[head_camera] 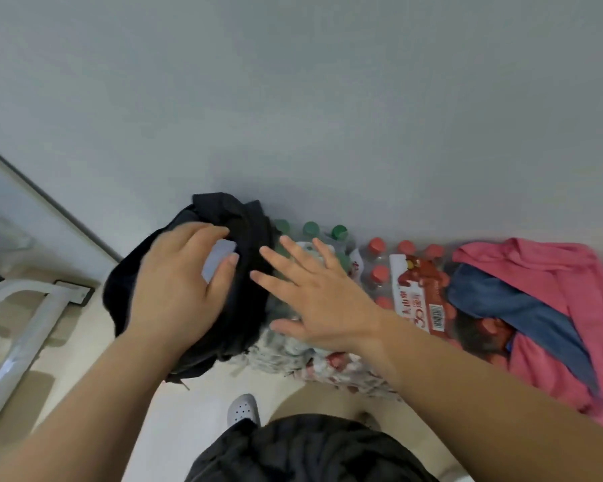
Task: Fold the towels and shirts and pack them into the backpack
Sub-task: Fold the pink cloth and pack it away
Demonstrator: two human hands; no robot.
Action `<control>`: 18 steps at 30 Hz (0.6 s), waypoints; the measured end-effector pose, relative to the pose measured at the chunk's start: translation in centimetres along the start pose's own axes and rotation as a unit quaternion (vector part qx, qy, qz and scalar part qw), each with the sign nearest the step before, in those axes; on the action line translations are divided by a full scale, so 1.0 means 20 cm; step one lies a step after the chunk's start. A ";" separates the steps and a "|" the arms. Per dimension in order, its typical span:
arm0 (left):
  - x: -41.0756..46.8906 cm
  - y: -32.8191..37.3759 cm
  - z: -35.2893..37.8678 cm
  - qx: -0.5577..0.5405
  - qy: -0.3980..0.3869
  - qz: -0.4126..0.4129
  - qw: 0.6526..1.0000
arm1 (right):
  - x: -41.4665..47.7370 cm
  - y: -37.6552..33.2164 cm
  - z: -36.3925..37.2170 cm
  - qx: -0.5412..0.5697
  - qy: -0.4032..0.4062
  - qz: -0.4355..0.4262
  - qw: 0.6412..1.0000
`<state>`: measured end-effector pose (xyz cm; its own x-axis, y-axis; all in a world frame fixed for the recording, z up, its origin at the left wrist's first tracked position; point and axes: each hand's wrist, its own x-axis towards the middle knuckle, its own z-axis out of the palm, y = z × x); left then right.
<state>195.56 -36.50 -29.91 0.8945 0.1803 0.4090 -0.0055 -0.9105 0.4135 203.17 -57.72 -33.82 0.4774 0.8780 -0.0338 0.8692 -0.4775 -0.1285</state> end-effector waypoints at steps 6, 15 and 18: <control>0.02 0.58 0.21 0.054 -0.119 0.047 0.990 | -0.51 0.36 0.07 -0.016 -0.083 0.048 0.995; 0.05 1.34 0.85 0.074 -0.319 0.122 0.937 | -1.41 0.98 0.01 0.020 -0.004 0.341 0.940; 0.10 1.52 1.04 0.075 -0.366 0.166 0.912 | -1.66 1.09 0.03 0.030 0.003 0.415 0.909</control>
<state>206.43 -71.48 -33.45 0.9134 -0.3627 -0.1849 -0.3192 -0.9200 0.2276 206.23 -97.18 -36.18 0.9665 0.2156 -0.1390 0.2006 -0.9730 -0.1143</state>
